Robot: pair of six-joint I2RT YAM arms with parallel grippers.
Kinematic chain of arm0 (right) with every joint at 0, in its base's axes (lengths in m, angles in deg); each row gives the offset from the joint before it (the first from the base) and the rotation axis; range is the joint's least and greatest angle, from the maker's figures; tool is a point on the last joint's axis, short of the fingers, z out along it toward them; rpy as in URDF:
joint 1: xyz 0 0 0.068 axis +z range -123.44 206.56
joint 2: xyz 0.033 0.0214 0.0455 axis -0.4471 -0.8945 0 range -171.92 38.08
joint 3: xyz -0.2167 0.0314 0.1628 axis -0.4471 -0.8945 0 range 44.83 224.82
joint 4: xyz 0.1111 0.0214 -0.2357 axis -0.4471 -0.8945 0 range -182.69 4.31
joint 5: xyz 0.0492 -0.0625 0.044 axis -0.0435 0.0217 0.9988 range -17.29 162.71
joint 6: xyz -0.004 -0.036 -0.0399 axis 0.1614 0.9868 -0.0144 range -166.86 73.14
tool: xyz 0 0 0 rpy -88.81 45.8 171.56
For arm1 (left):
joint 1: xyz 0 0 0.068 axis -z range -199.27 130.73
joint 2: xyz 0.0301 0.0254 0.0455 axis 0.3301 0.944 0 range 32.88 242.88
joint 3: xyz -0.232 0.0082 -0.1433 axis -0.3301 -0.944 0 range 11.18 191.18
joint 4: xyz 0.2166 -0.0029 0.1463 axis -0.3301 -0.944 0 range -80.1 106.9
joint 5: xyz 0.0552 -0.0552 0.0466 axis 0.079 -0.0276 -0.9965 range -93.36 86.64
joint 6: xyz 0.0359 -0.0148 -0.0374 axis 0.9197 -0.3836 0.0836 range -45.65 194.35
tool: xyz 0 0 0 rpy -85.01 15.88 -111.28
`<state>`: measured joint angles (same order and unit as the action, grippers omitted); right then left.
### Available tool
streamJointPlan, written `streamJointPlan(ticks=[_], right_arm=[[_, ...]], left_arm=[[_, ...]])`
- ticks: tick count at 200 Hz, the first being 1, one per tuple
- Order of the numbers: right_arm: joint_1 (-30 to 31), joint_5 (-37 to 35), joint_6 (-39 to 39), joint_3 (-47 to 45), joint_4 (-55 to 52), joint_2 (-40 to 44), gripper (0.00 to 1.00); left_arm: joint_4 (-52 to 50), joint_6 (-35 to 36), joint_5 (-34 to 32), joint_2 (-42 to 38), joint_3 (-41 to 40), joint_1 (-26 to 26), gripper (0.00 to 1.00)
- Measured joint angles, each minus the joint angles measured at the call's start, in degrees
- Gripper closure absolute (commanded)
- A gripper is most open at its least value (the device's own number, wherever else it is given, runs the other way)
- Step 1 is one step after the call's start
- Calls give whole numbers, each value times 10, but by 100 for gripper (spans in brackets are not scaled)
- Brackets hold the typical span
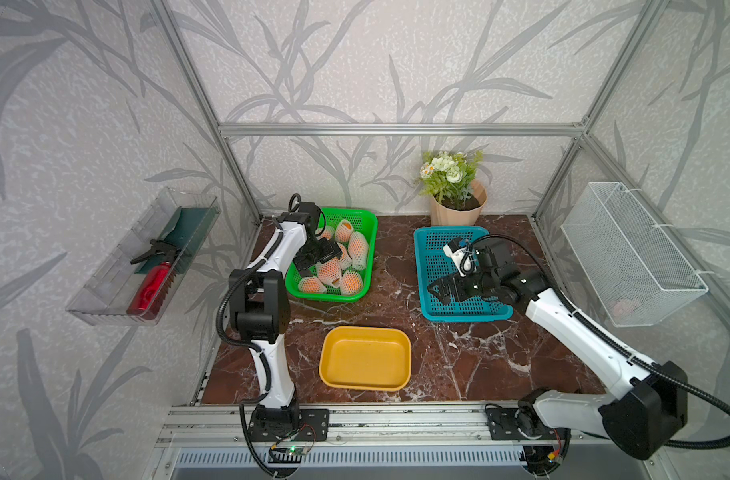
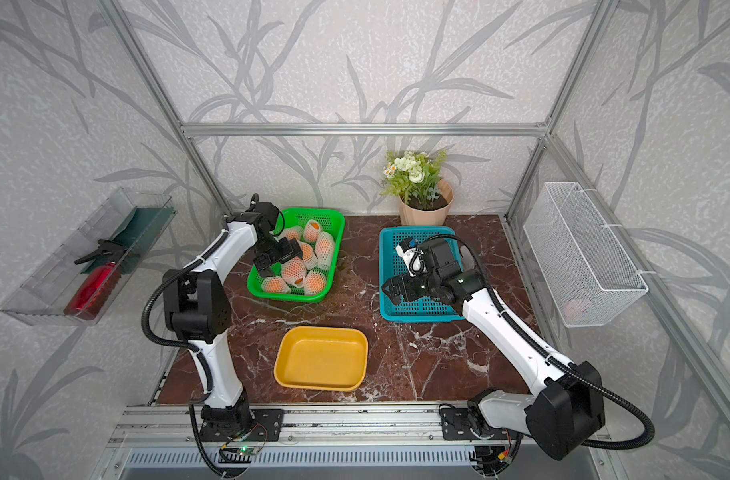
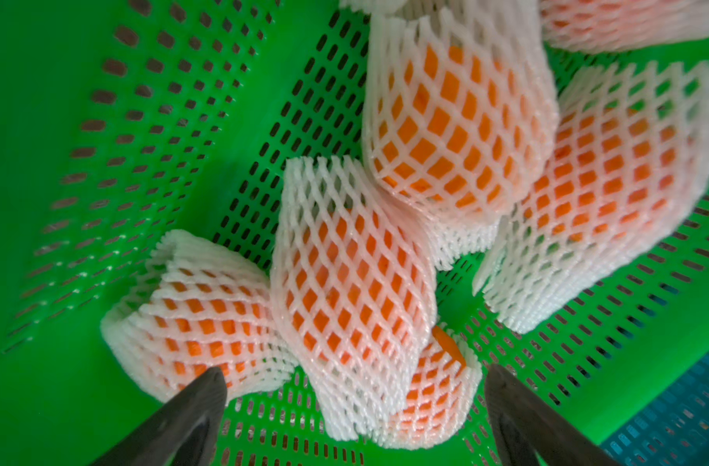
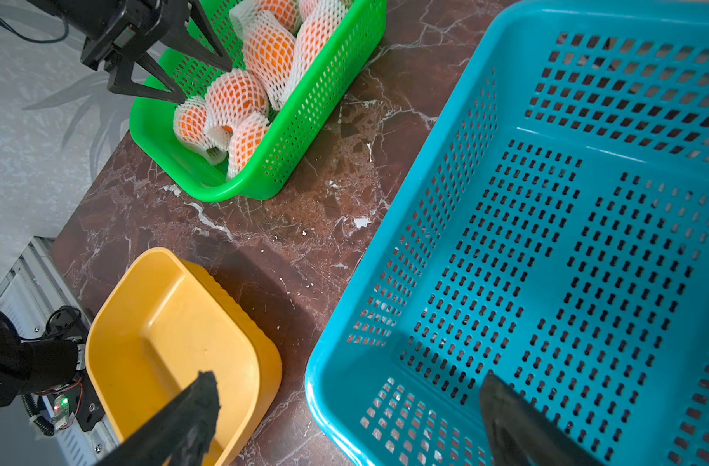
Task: Remove foam nets from oranges
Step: Pick up the orange from the basket.
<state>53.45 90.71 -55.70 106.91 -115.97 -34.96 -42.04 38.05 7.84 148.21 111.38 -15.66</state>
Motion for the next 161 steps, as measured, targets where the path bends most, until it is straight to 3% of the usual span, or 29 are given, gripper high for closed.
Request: streamJointPlan(ticks=[89,133,161], right_arm=[[0,5,-4,-28,2,28,1],[0,5,-4,-35,4,28,1],[0,5,-3,-35,5,28,1]], left_arm=[[5,-13,-21,67,43,2,2],[-1,-9,-31,77,47,14,7],[-11,-1,-42,83,48,23,17]])
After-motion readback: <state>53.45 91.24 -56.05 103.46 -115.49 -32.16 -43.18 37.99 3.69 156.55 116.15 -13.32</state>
